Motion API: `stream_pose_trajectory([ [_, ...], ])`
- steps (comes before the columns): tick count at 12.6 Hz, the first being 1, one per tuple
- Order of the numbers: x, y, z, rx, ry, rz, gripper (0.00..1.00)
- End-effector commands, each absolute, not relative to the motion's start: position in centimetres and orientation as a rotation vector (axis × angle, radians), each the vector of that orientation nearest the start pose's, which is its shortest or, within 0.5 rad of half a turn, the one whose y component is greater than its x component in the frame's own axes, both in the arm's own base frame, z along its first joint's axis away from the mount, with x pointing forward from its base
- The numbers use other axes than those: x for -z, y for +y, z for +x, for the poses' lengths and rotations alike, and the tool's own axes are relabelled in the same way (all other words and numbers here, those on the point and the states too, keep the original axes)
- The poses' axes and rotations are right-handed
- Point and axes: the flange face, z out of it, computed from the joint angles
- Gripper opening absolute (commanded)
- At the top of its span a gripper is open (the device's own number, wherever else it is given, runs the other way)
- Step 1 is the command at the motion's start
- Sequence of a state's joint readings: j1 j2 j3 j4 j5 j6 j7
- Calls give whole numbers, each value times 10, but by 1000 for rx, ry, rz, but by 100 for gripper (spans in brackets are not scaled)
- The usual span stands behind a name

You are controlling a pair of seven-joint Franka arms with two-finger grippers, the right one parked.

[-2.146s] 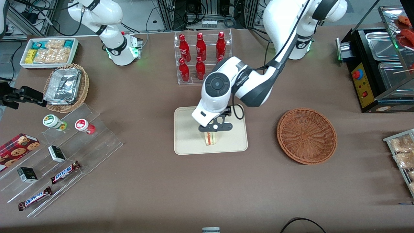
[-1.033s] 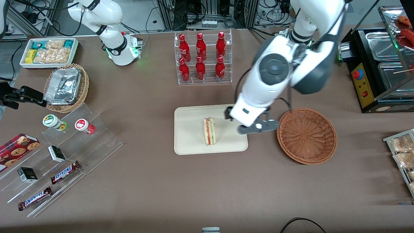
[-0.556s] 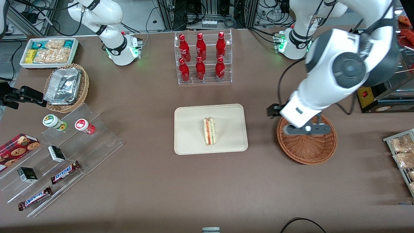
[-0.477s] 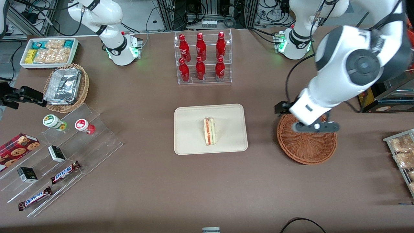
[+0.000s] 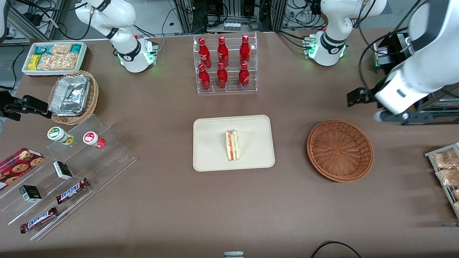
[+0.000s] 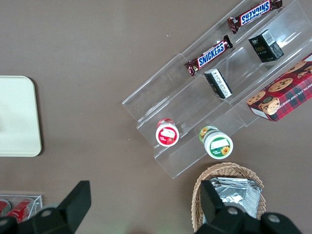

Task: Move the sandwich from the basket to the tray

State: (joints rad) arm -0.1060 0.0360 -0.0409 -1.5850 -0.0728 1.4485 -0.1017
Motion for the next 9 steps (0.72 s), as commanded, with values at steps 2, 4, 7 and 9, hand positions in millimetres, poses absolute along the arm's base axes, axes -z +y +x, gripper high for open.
stream_pose_trajectory([
  [2, -610, -74, 507, -278, 101, -3117, 100],
  [4, -620, -67, 496, -288, 85, -3097, 100],
  [7, -638, -62, 483, -301, 71, -3088, 100],
  [9, -640, -50, 489, -270, 49, -3101, 100],
])
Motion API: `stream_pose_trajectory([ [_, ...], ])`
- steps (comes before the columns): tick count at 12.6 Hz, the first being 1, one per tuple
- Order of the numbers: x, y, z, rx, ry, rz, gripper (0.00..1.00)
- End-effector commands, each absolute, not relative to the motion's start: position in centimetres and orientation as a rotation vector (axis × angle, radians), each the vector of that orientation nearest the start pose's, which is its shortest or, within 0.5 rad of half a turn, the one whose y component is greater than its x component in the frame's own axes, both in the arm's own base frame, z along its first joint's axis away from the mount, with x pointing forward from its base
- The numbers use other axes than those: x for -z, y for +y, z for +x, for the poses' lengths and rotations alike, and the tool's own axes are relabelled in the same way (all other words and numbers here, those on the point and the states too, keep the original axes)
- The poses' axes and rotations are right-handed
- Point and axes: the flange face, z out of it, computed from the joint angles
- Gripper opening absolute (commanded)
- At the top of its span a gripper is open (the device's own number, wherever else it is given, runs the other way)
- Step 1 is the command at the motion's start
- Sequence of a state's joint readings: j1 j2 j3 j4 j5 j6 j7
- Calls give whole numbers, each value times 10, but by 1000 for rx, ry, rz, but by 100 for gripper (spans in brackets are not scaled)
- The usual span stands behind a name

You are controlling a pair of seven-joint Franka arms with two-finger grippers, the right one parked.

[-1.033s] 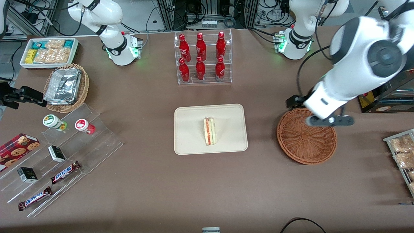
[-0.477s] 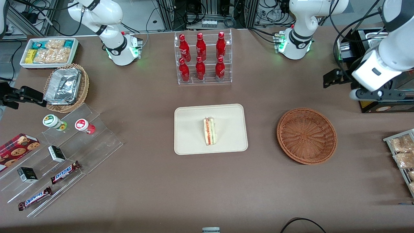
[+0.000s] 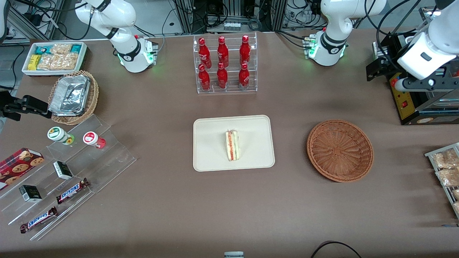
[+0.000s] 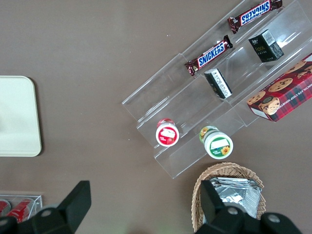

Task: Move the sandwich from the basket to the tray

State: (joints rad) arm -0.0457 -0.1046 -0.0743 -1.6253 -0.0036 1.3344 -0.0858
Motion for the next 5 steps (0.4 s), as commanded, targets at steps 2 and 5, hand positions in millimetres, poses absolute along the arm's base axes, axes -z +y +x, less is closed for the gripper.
stream_pose_trajectory([
  [2, -643, -29, 509, -223, 81, -3125, 100],
  [5, -647, -25, 523, -199, 92, -3125, 100],
])
